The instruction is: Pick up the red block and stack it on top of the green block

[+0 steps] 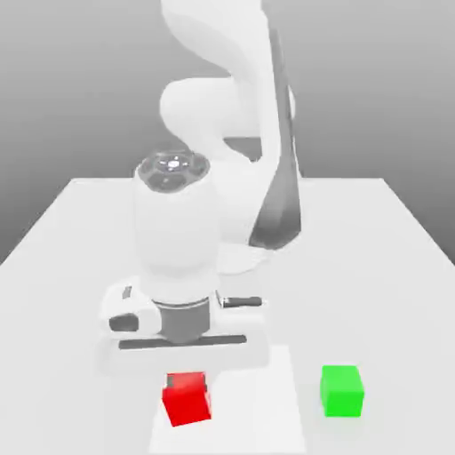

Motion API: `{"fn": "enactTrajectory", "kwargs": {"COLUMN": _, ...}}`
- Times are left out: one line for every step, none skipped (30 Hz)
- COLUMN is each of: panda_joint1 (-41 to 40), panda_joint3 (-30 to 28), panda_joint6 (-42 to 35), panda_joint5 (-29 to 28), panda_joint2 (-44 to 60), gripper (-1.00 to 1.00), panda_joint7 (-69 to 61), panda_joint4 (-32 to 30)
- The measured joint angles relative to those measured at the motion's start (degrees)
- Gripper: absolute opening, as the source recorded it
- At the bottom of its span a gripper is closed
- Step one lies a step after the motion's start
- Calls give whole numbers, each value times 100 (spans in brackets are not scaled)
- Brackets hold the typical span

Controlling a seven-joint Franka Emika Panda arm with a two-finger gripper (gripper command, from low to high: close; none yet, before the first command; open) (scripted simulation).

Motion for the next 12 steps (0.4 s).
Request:
{"fn": "enactTrajectory", "kwargs": {"panda_joint1": 150, "panda_joint3": 156, "panda_joint6": -42, "panda_joint5": -40, "panda_joint2": -127, "gripper": -100, "panda_joint7": -12, "panda_joint4": -85}}
{"fn": "enactTrajectory", "kwargs": {"panda_joint1": 329, "panda_joint3": 317, "panda_joint6": -81, "panda_joint5": -82, "panda_joint2": -255, "gripper": -100, "panda_joint7": -24, "panda_joint4": -172}}
{"fn": "enactTrajectory", "kwargs": {"panda_joint1": 595, "panda_joint3": 488, "panda_joint6": -123, "panda_joint5": -128, "panda_joint2": -391, "gripper": -100, "panda_joint7": -35, "panda_joint4": -262}}
{"fn": "enactTrajectory", "kwargs": {"panda_joint1": 968, "panda_joint3": 670, "panda_joint6": -174, "panda_joint5": -183, "panda_joint2": -545, "gripper": -100, "panda_joint7": -47, "panda_joint4": -362}}
{"fn": "enactTrajectory", "kwargs": {"panda_joint1": 1107, "panda_joint3": 735, "panda_joint6": -121, "panda_joint5": -237, "panda_joint2": -551, "gripper": -100, "panda_joint7": -41, "panda_joint4": -419}}
{"fn": "enactTrajectory", "kwargs": {"panda_joint1": 1128, "panda_joint3": 744, "panda_joint6": 4, "panda_joint5": -288, "panda_joint2": -450, "gripper": -100, "panda_joint7": -20, "panda_joint4": -443}}
{"fn": "enactTrajectory", "kwargs": {"panda_joint1": 1126, "panda_joint3": 748, "panda_joint6": 164, "panda_joint5": -339, "panda_joint2": -296, "gripper": -100, "panda_joint7": 7, "panda_joint4": -450}}
{"fn": "enactTrajectory", "kwargs": {"panda_joint1": 1141, "panda_joint3": 728, "panda_joint6": 344, "panda_joint5": -394, "panda_joint2": -115, "gripper": -100, "panda_joint7": 44, "panda_joint4": -449}}
{"fn": "enactTrajectory", "kwargs": {"panda_joint1": 1162, "panda_joint3": 700, "panda_joint6": 533, "panda_joint5": -448, "panda_joint2": 79, "gripper": -100, "panda_joint7": 82, "panda_joint4": -444}}
{"fn": "enactTrajectory", "kwargs": {"panda_joint1": 1180, "panda_joint3": 674, "panda_joint6": 704, "panda_joint5": -497, "panda_joint2": 257, "gripper": 100, "panda_joint7": 117, "panda_joint4": -438}}
{"fn": "enactTrajectory", "kwargs": {"panda_joint1": 1179, "panda_joint3": 674, "panda_joint6": 703, "panda_joint5": -497, "panda_joint2": 257, "gripper": 100, "panda_joint7": 117, "panda_joint4": -438}}
{"fn": "enactTrajectory", "kwargs": {"panda_joint1": 1179, "panda_joint3": 674, "panda_joint6": 703, "panda_joint5": -497, "panda_joint2": 257, "gripper": 100, "panda_joint7": 117, "panda_joint4": -438}}
